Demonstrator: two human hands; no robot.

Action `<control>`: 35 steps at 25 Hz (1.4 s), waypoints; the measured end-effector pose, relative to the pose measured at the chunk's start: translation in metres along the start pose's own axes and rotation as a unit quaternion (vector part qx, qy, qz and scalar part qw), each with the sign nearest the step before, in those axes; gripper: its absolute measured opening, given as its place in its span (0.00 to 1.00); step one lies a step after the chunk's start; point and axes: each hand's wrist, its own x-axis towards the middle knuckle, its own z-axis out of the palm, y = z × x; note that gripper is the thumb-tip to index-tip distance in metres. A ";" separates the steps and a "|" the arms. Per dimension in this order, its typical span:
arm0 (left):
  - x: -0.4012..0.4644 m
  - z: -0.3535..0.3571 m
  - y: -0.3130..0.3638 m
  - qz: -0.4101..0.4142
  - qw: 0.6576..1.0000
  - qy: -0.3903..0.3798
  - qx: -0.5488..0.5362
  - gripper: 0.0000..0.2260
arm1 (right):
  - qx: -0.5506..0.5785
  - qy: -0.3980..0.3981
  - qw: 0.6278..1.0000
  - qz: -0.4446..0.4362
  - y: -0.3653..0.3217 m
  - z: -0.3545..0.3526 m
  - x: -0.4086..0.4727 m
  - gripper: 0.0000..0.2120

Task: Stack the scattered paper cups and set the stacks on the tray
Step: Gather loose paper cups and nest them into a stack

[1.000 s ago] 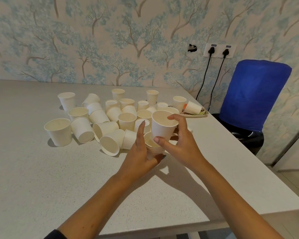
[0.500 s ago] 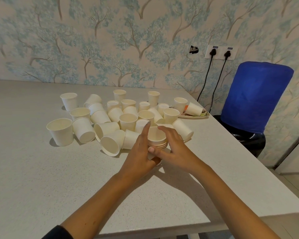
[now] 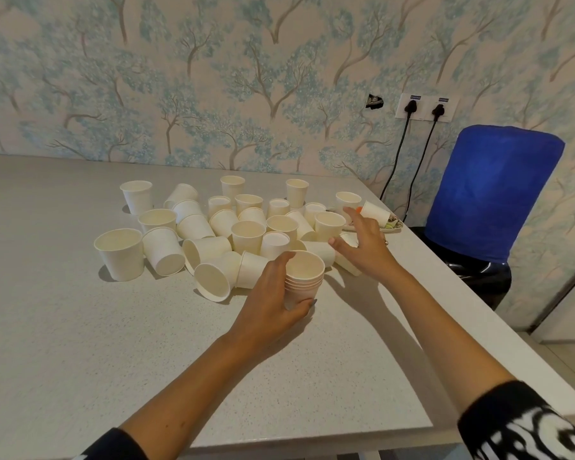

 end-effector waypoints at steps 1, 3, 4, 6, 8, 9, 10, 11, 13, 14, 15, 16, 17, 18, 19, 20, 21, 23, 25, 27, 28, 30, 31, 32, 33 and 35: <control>-0.001 0.000 0.000 -0.003 1.000 0.000 -0.002 0.33 | -0.030 -0.041 0.999 0.015 0.006 0.000 0.009 0.37; -0.002 -0.001 0.001 -0.006 1.000 0.002 -0.004 0.33 | -0.085 -0.133 0.987 0.030 0.015 0.001 0.024 0.45; -0.002 -0.001 0.002 -0.007 1.000 0.002 -0.002 0.33 | -0.113 -0.163 0.980 0.026 0.017 0.004 0.028 0.47; -0.002 -0.001 0.005 -0.008 1.000 0.003 0.006 0.35 | -0.165 -0.174 0.971 0.012 0.020 0.011 0.034 0.45; -0.002 -0.002 0.006 -0.005 1.000 0.002 0.008 0.36 | -0.190 -0.150 0.970 0.013 0.023 0.018 0.032 0.40; -0.002 -0.002 0.005 -0.004 1.000 0.000 0.003 0.35 | -0.192 -0.126 0.973 0.023 0.024 0.018 0.030 0.38; -0.002 -0.002 0.005 -0.004 1.000 -0.002 -0.003 0.35 | -0.182 -0.089 0.978 0.036 0.024 0.016 0.027 0.36; -0.002 -0.003 0.004 -0.004 1.000 -0.004 -0.007 0.35 | -0.163 -0.040 0.985 0.045 0.021 0.012 0.023 0.35; -0.002 -0.003 0.003 -0.001 1.000 -0.007 -0.012 0.35 | -0.099 0.080 0.991 0.030 0.009 0.001 0.016 0.31; -0.002 -0.002 0.003 0.001 1.000 -0.009 -0.014 0.36 | -0.051 0.132 0.990 0.008 -0.001 -0.005 0.012 0.30; -0.001 -0.001 0.003 0.000 1.000 -0.010 -0.017 0.37 | 0.010 0.169 0.986 -0.015 -0.014 -0.011 0.007 0.30; -0.001 0.000 0.002 -0.006 1.000 -0.010 -0.019 0.39 | 0.080 0.183 0.979 -0.034 -0.028 -0.017 0.001 0.29; -0.001 0.002 0.000 -0.013 1.000 -0.009 -0.018 0.43 | 0.151 0.178 0.971 -0.050 -0.042 -0.020 -0.006 0.29; -0.001 0.002 -0.001 -0.020 1.000 -0.010 -0.015 0.45 | 0.215 0.159 0.962 -0.062 -0.054 -0.022 -0.015 0.29; 0.000 0.003 -0.002 -0.023 1.000 -0.011 -0.017 0.47 | 0.271 0.132 0.951 -0.072 -0.063 -0.022 -0.024 0.28; 0.000 0.003 -0.003 -0.023 0.999 -0.013 -0.023 0.49 | 0.308 0.103 0.942 -0.081 -0.069 -0.020 -0.034 0.27; 0.000 0.003 -0.003 -0.025 0.999 -0.014 -0.030 0.50 | 0.318 0.075 0.941 -0.091 -0.072 -0.016 -0.043 0.26; 0.000 0.004 -0.004 -0.028 0.999 -0.010 -0.041 0.52 | 0.287 0.028 0.951 -0.108 -0.071 -0.004 -0.059 0.25; -0.001 0.005 -0.005 -0.021 0.999 -0.002 -0.043 0.53 | 0.247 -0.012 0.962 -0.111 -0.066 0.009 -0.068 0.26; -0.002 0.004 -0.006 -0.016 0.999 0.010 -0.029 0.52 | 0.200 -0.057 0.971 -0.115 -0.059 0.021 -0.070 0.27; -0.002 0.003 -0.006 -0.013 1.000 0.015 -0.021 0.51 | 0.173 -0.079 0.975 -0.118 -0.056 0.027 -0.070 0.28; -0.003 0.000 -0.004 -0.008 1.000 0.021 -0.011 0.46 | 0.165 -0.106 0.973 -0.120 -0.052 0.035 -0.070 0.31; -0.003 -0.002 -0.003 -0.004 1.000 0.022 -0.004 0.42 | 0.191 -0.103 0.969 -0.116 -0.051 0.037 -0.069 0.30; -0.002 -0.003 -0.002 0.000 1.000 0.024 0.004 0.39 | 0.222 -0.087 0.964 -0.114 -0.051 0.037 -0.065 0.27; -0.002 -0.004 -0.001 0.003 1.000 0.024 0.011 0.37 | 0.250 -0.059 0.960 -0.113 -0.051 0.035 -0.060 0.23; -0.002 -0.005 0.001 0.001 1.000 0.023 0.013 0.36 | 0.247 0.001 0.963 -0.111 -0.047 0.028 -0.044 0.19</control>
